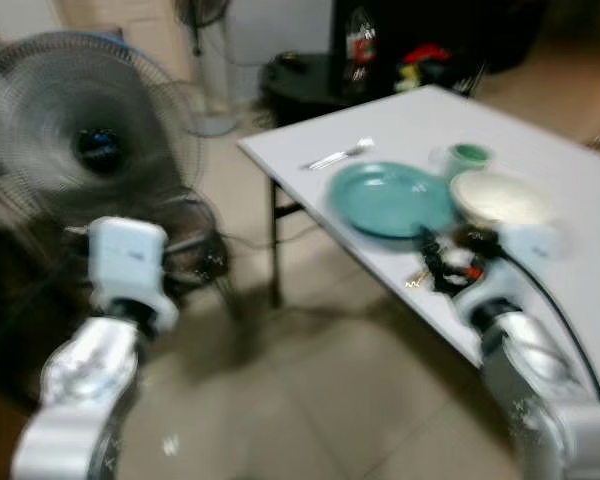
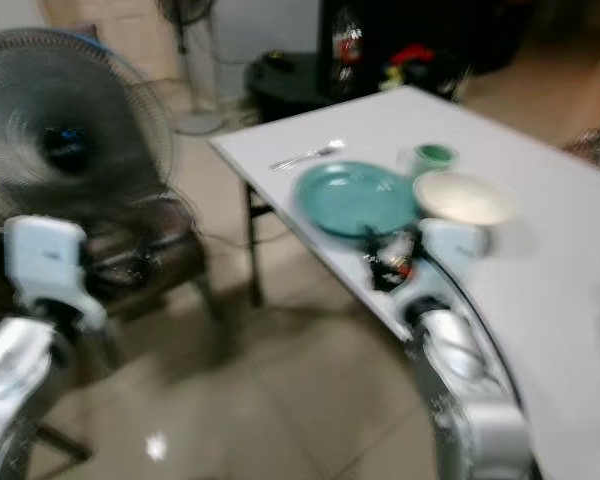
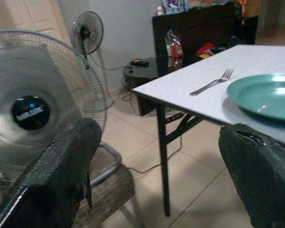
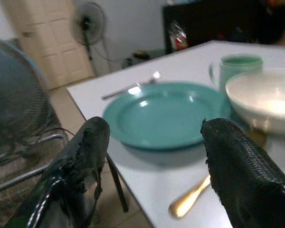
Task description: Setting the table
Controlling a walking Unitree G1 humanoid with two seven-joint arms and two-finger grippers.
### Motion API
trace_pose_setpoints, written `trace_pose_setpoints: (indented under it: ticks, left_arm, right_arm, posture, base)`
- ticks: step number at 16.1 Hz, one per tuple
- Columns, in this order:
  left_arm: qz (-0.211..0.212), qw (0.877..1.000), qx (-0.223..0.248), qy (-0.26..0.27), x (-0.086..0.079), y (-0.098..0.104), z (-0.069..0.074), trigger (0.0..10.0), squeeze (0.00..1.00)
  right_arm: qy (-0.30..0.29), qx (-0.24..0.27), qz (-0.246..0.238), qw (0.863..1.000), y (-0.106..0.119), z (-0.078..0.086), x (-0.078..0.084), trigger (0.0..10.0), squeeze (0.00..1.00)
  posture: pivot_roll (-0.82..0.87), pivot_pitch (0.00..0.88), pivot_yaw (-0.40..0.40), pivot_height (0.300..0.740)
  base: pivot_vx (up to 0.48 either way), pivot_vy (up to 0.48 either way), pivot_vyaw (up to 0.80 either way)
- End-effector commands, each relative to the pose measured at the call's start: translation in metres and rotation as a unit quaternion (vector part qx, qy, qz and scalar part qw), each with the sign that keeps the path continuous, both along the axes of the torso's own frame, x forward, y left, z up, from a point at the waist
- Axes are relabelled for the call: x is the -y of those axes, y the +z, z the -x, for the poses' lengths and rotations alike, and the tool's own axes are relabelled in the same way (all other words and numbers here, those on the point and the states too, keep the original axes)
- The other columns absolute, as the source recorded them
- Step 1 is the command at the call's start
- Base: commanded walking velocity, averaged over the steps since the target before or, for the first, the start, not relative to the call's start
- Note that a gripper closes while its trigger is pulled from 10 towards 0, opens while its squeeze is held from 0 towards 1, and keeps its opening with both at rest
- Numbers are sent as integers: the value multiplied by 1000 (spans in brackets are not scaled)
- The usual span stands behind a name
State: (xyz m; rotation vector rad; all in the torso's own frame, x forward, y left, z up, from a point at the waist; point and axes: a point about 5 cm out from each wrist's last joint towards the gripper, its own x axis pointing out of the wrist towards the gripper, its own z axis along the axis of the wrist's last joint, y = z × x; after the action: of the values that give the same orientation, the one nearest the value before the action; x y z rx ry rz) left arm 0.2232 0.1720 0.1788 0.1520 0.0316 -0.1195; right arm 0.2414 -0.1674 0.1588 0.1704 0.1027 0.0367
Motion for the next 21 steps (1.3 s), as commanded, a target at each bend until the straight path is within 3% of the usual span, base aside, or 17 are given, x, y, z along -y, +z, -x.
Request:
trace_pose_setpoints:
  ticks: [1, 2, 3, 6, 10, 18, 21]
  left_arm:
    - [-9, 1000, 7, 7, -5, 4, 0, 10000, 0]
    - [-10, 1000, 8, 7, -7, 5, 0, 10000, 0]
    - [-11, 1000, 8, 7, -7, 5, -1, 10000, 0]
    - [-11, 1000, 8, 3, -6, 5, 0, 10000, 0]
    - [-8, 1000, 6, -2, -2, 3, 0, 10000, 0]
    - [-17, 1000, 11, -3, -4, 6, -3, 10000, 0]
    - [-18, 1000, 13, 2, -6, 7, -3, 10000, 0]
  right_arm:
    - [4, 10, -25, 1000, 4, -3, -4, 10000, 0]
    - [-55, 29, 4, 998, 4, -7, 5, 10000, 0]
    - [-66, 22, 5, 998, 2, -7, 6, 10000, 0]
    - [51, -1, -68, 996, -2, -2, -9, 10000, 0]
    - [117, 1, -44, 992, 0, 1, -26, 10000, 0]
    - [133, 1, -61, 989, 0, -4, -29, 10000, 0]
    - [134, -2, -66, 989, -1, -6, -32, 10000, 0]
  posture:
    - [64, 0, 20, 740]
    - [68, 0, 21, 740]
    - [67, 0, 21, 740]
    - [72, 0, 20, 740]
    - [76, 0, 9, 740]
    - [90, 0, 12, 740]
    - [95, 0, 13, 740]
  base:
    - [0, 428, 0]
    - [0, 431, 0]
    - [0, 428, 0]
    - [0, 426, 0]
    - [0, 428, 369]
    - [0, 431, 800]
    - [0, 112, 800]
